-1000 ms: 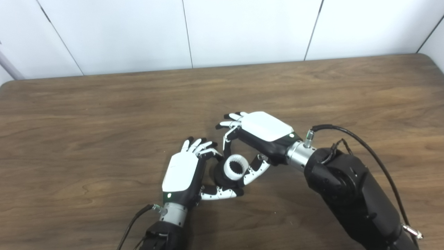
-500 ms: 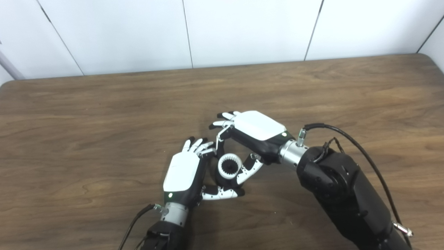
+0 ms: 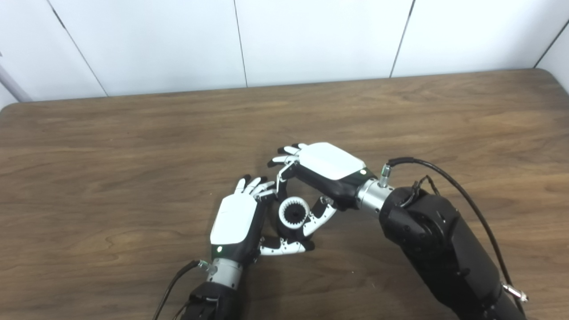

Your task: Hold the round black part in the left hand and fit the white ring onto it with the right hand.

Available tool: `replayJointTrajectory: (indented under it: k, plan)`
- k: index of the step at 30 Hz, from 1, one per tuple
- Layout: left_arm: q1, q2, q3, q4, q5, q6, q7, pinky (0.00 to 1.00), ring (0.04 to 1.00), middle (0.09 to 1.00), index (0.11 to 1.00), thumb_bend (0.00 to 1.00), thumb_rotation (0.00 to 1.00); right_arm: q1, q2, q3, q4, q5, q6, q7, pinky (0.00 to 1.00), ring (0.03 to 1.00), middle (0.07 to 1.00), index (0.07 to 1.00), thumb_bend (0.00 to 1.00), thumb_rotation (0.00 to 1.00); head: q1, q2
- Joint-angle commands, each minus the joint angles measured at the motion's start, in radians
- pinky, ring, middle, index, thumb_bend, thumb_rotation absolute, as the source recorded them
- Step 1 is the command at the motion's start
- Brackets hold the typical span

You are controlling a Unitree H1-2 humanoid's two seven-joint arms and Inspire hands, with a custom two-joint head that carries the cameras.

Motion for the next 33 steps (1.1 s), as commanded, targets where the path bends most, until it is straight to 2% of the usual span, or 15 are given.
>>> replayJointTrajectory:
  k: [1,14,33]
  plan:
    - [0.015,0.001,-0.015,0.028,0.009,0.016,-0.047,0.99,0.906,0.817,0.485,0.52,0.05,-0.028,-0.004,-0.017,-0.007,0.007,-0.003,-0.004,1.00,0.971,0.890,0.485,0.52,0.14,0.000,0.000]
    - [0.019,0.002,-0.017,0.021,0.006,0.020,-0.051,0.99,0.910,0.818,0.485,0.52,0.05,-0.029,-0.016,-0.033,0.023,0.013,-0.008,-0.014,1.00,0.970,0.889,0.485,0.52,0.14,-0.002,0.007]
    - [0.016,-0.002,-0.026,0.024,0.018,0.021,-0.049,0.99,0.903,0.815,0.486,0.52,0.05,-0.011,0.017,0.007,0.024,-0.013,-0.022,-0.022,1.00,0.966,0.887,0.484,0.52,0.14,-0.009,0.011]
